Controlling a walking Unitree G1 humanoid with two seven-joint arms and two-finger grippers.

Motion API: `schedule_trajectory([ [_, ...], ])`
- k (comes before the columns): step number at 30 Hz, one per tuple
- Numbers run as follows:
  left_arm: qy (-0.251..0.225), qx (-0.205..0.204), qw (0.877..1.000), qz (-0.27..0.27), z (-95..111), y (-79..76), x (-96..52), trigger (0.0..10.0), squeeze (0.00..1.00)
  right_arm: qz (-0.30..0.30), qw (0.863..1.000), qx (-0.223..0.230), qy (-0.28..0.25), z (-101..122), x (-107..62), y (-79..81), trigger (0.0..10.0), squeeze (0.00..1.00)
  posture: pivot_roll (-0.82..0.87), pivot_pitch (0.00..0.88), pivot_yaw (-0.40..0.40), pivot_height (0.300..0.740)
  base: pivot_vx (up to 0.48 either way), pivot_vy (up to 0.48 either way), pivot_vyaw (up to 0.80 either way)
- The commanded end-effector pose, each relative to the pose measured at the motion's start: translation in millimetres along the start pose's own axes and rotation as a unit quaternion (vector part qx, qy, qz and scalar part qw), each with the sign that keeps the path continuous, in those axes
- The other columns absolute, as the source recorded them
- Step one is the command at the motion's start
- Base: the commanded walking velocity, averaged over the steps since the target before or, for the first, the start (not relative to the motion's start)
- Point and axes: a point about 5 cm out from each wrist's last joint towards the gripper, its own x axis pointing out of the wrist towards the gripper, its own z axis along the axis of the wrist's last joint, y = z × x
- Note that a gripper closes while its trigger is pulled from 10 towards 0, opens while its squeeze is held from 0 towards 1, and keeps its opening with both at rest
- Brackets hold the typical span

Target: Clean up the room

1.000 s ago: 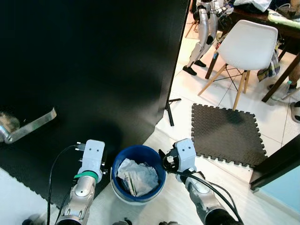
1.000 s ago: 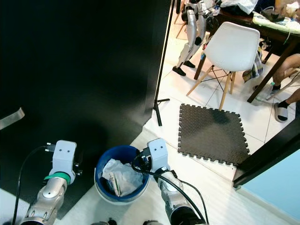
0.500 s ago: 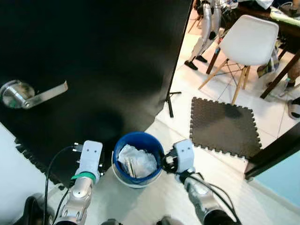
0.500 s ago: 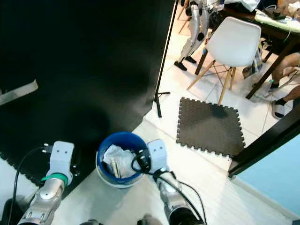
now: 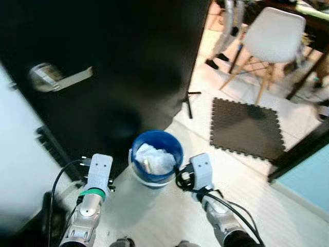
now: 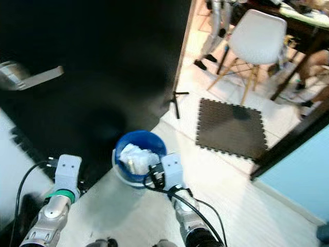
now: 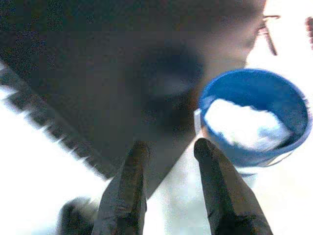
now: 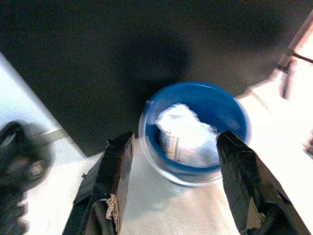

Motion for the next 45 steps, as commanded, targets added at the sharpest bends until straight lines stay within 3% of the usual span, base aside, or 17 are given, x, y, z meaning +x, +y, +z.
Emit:
schedule_trajectory([
  [1, 0.012, -0.002, 1.000, -0.006, -7.1, -4.9, -3.5, 10.0, 0.00, -0.010, 1.000, 0.000, 0.019, -9.1, -6.4, -5.7, 10.0, 0.00, 0.03, 0.009, 0.012, 0.720, -0.296, 0.000, 0.00],
  [36, 0.012, -0.003, 1.000, -0.016, -6.2, -7.4, -1.5, 10.0, 0.00, -0.018, 1.000, -0.005, 0.024, -9.7, -6.5, -8.4, 10.0, 0.00, 0.02, 0.003, 0.016, 0.720, -0.287, 0.000, 0.00],
  [45, 0.034, -0.005, 0.999, -0.028, -10.1, -11.2, -1.2, 10.0, 0.00, -0.025, 0.999, 0.004, 0.031, -12.3, -7.6, -9.7, 10.0, 0.00, 0.02, 0.006, 0.018, 0.720, 0.000, 0.000, -0.71],
])
